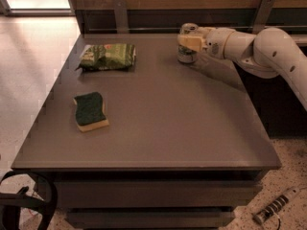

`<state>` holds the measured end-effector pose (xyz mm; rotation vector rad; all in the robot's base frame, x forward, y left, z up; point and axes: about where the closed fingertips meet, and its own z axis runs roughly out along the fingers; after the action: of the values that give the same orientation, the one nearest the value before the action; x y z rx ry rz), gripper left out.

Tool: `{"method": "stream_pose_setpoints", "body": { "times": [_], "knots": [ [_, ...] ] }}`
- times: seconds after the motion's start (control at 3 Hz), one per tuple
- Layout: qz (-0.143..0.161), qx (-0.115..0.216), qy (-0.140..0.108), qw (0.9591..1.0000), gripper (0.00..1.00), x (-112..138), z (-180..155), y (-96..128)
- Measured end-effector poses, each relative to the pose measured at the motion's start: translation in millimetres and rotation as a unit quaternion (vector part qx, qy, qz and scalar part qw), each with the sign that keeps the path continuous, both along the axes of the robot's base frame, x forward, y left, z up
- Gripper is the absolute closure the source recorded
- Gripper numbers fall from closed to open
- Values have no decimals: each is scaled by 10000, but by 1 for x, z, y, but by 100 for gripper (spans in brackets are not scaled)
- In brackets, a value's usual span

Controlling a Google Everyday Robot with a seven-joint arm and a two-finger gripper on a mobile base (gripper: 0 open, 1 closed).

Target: Move 7up can near sponge

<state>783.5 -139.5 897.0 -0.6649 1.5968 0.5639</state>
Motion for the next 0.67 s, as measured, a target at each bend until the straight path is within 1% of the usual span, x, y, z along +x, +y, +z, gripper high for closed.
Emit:
{"method": "stream_pose_setpoints", "body": {
  "times": [0.33,0.67],
  "knots": [
    [25,4,4,10000,100,0,0,4],
    [25,4,4,10000,100,0,0,4]
  ]
}}
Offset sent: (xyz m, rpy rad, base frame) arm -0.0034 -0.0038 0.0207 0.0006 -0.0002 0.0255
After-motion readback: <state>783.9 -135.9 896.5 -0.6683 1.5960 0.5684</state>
